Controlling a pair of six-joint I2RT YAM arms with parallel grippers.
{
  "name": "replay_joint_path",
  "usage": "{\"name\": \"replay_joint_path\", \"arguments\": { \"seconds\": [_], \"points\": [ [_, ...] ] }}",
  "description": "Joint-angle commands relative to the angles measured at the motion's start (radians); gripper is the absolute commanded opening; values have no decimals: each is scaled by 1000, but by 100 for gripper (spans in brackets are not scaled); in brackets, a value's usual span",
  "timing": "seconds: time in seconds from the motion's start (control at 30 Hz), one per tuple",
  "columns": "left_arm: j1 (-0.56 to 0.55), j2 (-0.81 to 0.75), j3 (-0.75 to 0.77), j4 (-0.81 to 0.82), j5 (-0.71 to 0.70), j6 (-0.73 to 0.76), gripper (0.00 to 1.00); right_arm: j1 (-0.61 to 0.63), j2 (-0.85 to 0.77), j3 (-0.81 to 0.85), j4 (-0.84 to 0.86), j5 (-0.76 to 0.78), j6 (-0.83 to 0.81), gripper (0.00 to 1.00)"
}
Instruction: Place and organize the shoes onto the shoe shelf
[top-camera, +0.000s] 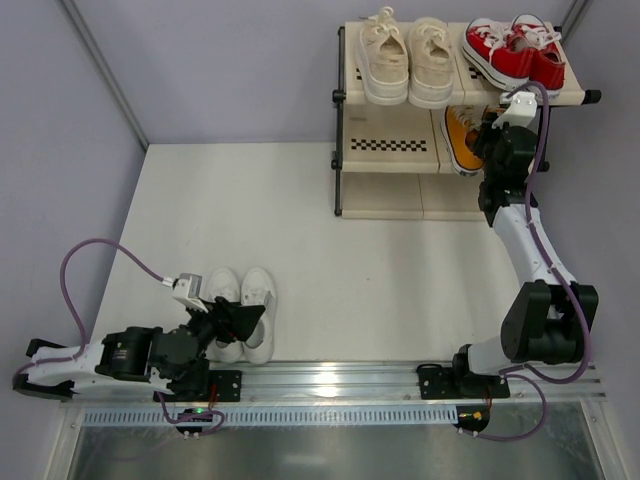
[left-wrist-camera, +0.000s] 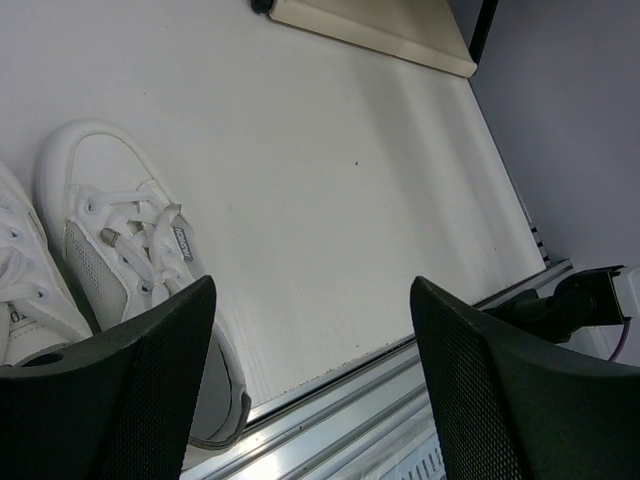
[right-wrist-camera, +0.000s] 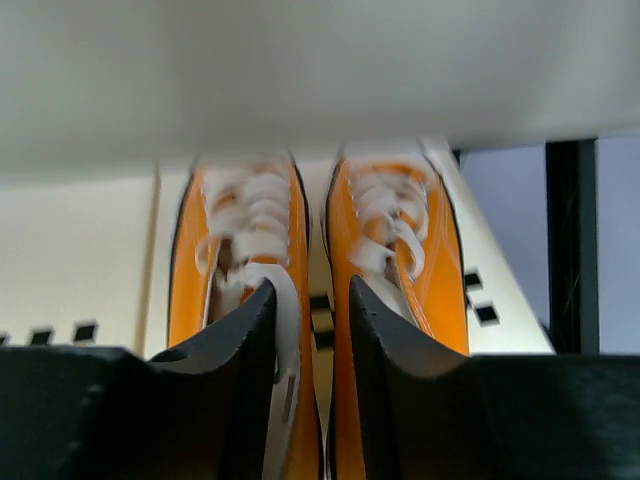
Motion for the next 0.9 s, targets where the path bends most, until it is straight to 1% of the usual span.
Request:
{"name": "replay_joint_path", "arguments": {
  "seconds": [0.0, 0.07, 0.17, 0.4, 0.47, 0.57, 0.63, 0.67, 0.7, 0.77, 0.8, 0.83, 0.87],
  "points": [
    [-2, 5, 38, -5, -21, -7, 77, -2, -66, -18, 226, -3, 27, 37],
    [-2, 13, 41, -4, -19, -7, 77, -2, -79, -31, 235, 0, 30, 41],
    [-2, 25, 43, 5, -19, -4, 77, -2, -103, -48, 244, 3, 36, 43],
    [-2, 40, 43, 22, -13, -1, 77, -2, -183, -115, 225, 23, 53, 43],
    [-2, 40, 43, 28, -11, 2, 77, -2, -220, -138, 218, 40, 88, 43],
    [-2, 42, 41, 39, -8, 11, 77, -3, -273, -175, 160, 55, 133, 44],
    [-2, 46, 40, 51, -8, 20, 78, -2, -298, -193, 81, 70, 173, 45],
    [-2, 48, 41, 54, -8, 22, 78, 0, -333, -201, 50, 75, 209, 47],
    [-2, 54, 43, 61, -8, 25, 78, 4, -355, -216, -20, 84, 234, 48],
    [-2, 60, 49, 62, -10, 34, 78, 46, -419, -259, -48, 109, 265, 53],
    [-2, 65, 53, 56, -10, 37, 78, 70, -501, -318, -61, 156, 265, 55],
    [-2, 68, 58, 51, -10, 39, 78, 114, -545, -348, -68, 182, 263, 57],
    [-2, 69, 66, 45, -14, 39, 79, 192, -586, -376, -82, 208, 268, 62]
  ]
}}
